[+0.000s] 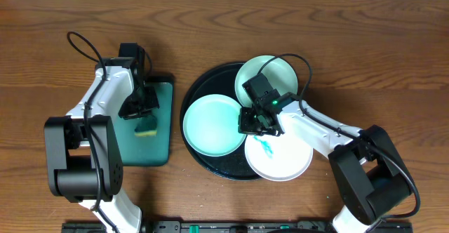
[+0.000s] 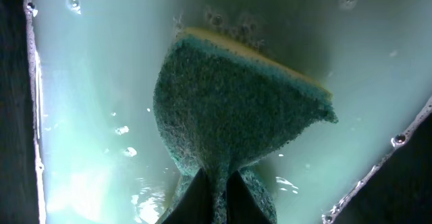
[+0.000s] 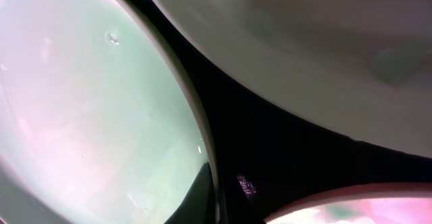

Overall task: Clean dirty plates on tray and stack at the side
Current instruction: 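Return the sponge to the basin with the left gripper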

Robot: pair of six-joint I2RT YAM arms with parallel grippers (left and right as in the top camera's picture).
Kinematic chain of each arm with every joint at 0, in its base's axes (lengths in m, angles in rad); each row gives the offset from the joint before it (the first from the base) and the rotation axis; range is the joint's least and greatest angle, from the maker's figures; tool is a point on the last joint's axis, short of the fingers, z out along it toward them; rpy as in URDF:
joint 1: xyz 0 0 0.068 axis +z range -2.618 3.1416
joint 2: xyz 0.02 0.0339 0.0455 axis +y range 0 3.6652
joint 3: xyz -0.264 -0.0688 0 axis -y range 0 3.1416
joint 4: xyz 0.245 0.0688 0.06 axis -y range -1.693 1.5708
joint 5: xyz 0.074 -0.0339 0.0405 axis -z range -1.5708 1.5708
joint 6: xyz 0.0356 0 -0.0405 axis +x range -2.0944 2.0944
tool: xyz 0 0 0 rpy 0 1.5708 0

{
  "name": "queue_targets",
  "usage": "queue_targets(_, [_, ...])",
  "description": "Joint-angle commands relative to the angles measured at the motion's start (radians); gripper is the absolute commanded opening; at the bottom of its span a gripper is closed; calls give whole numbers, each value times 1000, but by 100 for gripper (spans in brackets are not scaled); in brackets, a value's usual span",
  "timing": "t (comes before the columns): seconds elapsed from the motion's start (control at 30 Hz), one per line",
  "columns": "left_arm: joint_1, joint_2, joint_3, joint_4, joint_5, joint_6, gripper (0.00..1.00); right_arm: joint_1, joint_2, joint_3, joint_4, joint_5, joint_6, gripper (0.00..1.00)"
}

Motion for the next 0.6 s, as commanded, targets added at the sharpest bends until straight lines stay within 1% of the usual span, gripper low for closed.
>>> queue_targets(0.0, [-1,5,-11,5,11,16,37,5,8,-15,-18,18,-2,1])
queue_targets(0.03, [-1,4,-10,5,11,16,50,5,8,-15,-18,18,-2,1])
queue_targets(0.07, [-1,3,-10,5,11,16,58,5,8,-15,-18,18,-2,1])
queue_targets(0.1, [-1,0,-10,4,11,16,63,5,8,-15,-18,18,-2,1])
queue_targets(0.13, [-1,-8,-10,2,11,16,65,5,8,-15,-18,18,-2,1])
queue_targets(0.2, [-1,-36,-10,-2,11,14,65,5,8,-15,-18,18,-2,1])
queue_targets(0.33, [-11,-154,-10,-6,11,8,65,5,7,-15,-6,12,-10,2])
queue_targets(0.5, [-43,-331,-10,-33,11,-7,67,5,7,-11,27,-86,-29,2])
queue_targets(0.57, [-60,-393,-10,-50,11,-7,70,1,7,-5,31,-133,-29,2])
